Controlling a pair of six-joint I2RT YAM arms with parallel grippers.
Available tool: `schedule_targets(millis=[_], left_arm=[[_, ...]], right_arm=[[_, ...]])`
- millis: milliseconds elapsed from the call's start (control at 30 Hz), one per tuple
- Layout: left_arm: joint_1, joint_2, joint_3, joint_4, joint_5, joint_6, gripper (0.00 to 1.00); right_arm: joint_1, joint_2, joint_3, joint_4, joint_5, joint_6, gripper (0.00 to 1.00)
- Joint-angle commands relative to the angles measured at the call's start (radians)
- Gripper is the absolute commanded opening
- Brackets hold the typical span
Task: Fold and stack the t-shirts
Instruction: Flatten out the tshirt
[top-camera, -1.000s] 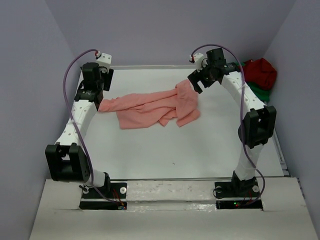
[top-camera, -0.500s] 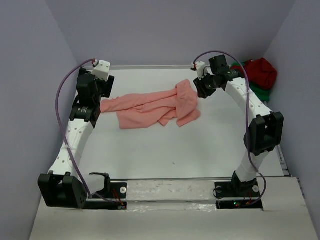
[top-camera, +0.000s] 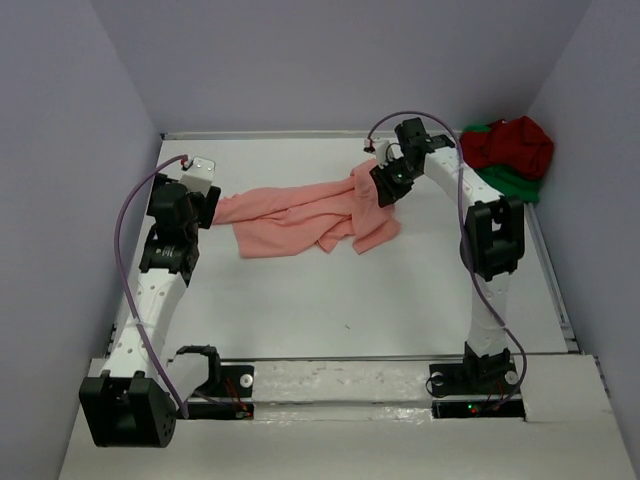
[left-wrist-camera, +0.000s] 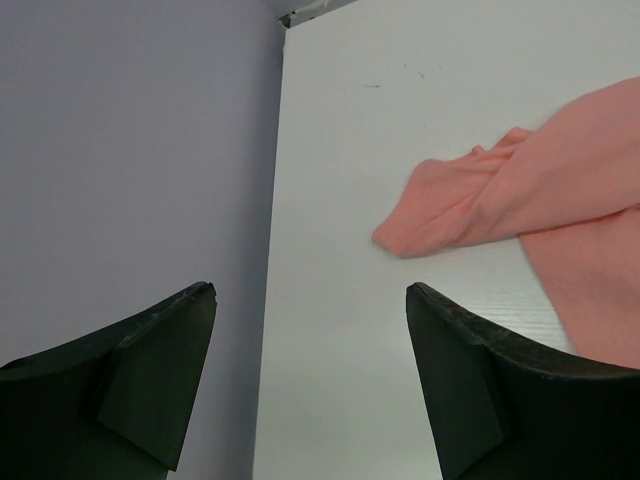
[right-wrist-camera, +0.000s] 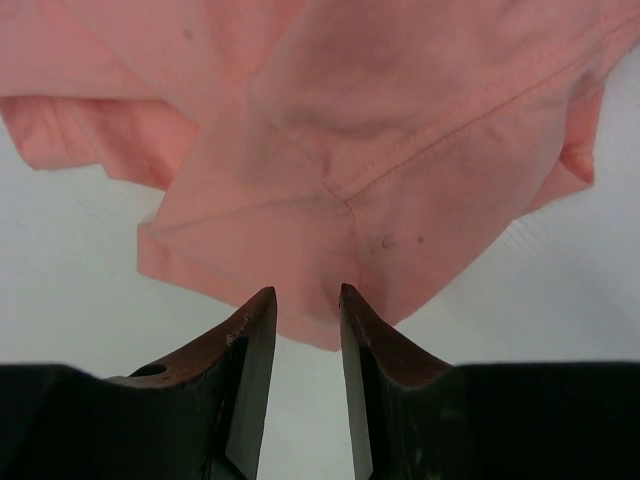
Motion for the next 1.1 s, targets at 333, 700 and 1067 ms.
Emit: schedule_targets(millis=[333, 700, 1067], left_arm=[[0.033, -0.044, -0.033, 0.028, 0.010, -0.008, 0.89], [0.033, -0.049, -0.054, 0.025, 0.022, -0.011, 0.89], [0.062, -0.064, -0.062, 0.022, 0.048, -0.013, 0.89]], right_arm=[[0.051, 0.163, 0.301, -0.086, -0.022, -0.019, 0.44], [0.051, 0.219, 0.266, -0.064, -0.018, -0.024, 0.48], [0.060, 0.306, 0.330, -0.057, 0.005, -0.022, 0.48]])
